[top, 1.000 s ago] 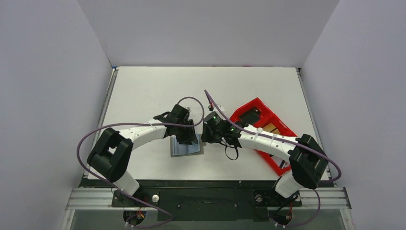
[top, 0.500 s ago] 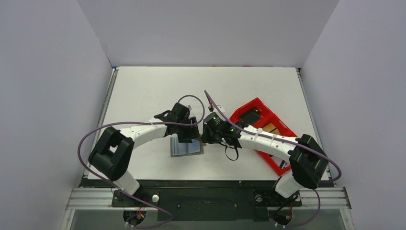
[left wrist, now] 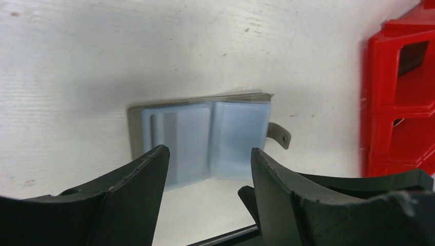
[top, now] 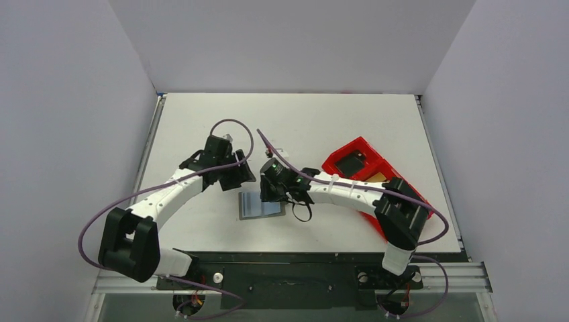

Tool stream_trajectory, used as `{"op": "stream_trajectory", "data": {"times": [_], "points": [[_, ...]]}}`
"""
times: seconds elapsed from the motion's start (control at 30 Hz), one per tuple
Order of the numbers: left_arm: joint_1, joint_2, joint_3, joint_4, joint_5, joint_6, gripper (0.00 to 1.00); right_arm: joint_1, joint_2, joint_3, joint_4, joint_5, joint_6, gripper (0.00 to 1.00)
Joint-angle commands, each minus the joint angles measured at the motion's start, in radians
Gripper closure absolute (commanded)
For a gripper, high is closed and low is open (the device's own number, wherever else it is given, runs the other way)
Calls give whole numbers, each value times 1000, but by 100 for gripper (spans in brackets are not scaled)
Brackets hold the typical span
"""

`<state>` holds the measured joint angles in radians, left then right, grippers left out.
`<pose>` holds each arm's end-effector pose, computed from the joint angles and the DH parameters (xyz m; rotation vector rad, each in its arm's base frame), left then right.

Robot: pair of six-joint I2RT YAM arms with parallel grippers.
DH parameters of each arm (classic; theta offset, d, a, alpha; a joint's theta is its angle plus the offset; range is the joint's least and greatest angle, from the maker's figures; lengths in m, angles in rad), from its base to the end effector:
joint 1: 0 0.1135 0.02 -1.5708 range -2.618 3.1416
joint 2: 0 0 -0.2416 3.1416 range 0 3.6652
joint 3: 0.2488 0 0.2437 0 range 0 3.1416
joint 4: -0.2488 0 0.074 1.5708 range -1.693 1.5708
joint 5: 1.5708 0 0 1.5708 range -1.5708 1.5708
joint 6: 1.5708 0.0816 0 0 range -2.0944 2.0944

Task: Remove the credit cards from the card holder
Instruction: Remove the credit card from the card holder.

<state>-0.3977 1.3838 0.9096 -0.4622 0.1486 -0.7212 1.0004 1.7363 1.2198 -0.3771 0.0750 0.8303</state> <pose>0.2759 -0.1290 0.1718 -0.3576 2.5881 -0.6199 0.2169 0.3268 0.1663 -0.1861 2.5862 0.6645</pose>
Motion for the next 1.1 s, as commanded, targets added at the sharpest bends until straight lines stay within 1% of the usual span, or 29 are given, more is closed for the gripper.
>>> {"op": "stream_trajectory", "data": {"times": [0.0,0.17,0.33,0.6,0.77,0.83,0.9,0.93,1.07], "points": [[46,-60,-36,-57,-28,38,42,22,89,93,14,-26,-1,67],[66,-106,-76,-81,-52,43,42,27,181,159,13,-47,-16,65],[74,-132,-113,-89,-59,48,42,32,255,203,-10,-32,-24,63],[89,-143,-123,-94,-55,56,42,55,323,250,-52,12,-37,62],[90,-131,-123,-91,-48,57,42,58,345,230,-77,33,-31,63],[89,-128,-123,-87,-42,57,42,57,344,206,-77,40,-30,65],[89,-122,-123,-81,-32,61,42,57,341,178,-73,43,-27,72],[89,-117,-123,-79,-29,63,42,55,340,156,-69,42,-26,79],[88,-100,-126,-68,-1,67,43,46,311,74,-14,22,-14,93]]}}
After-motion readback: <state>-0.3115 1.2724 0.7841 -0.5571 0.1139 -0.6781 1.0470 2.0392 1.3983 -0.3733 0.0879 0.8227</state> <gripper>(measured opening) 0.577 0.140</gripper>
